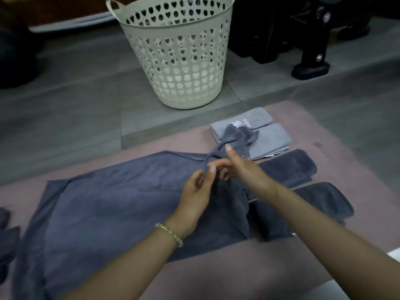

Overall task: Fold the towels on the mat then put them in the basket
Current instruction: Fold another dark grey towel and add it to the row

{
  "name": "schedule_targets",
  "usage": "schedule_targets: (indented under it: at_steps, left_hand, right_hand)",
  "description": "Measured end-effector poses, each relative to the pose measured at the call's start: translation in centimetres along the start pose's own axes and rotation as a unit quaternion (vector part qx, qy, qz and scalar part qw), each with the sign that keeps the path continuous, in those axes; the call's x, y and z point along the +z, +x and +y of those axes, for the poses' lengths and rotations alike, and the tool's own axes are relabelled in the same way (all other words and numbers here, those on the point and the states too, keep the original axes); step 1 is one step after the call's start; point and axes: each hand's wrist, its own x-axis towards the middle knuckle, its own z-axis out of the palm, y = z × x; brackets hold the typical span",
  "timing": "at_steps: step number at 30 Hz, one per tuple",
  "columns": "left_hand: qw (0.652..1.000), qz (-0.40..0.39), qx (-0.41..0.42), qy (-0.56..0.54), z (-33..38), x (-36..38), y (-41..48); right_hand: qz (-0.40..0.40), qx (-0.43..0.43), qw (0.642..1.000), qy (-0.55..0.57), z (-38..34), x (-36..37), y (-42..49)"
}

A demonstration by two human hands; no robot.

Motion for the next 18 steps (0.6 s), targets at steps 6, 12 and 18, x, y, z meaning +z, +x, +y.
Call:
schedule_targets:
  at_steps: [6, 12, 18]
  left_hand:
    - [0.985, 0.167, 0.024, 0.038, -0.7, -11.4, -0.9]
    - [0.964, 0.263, -0.034, -0.021, -3.3, -22.2, -5.7]
    - [0.931, 0.317, -0.174, -0.054, -10.8, -31.5, -12.3]
  right_hand:
    - [-0.145, 0.022, 0.986, 0.077, -1.8, 10.7, 1.9]
    - [-0.194, -0.085, 0.973, -0.096, 0.5, 22.3, 2.6]
    - [-0.302, 0.006, 0.936, -0.181, 5.6, 32.1, 2.5]
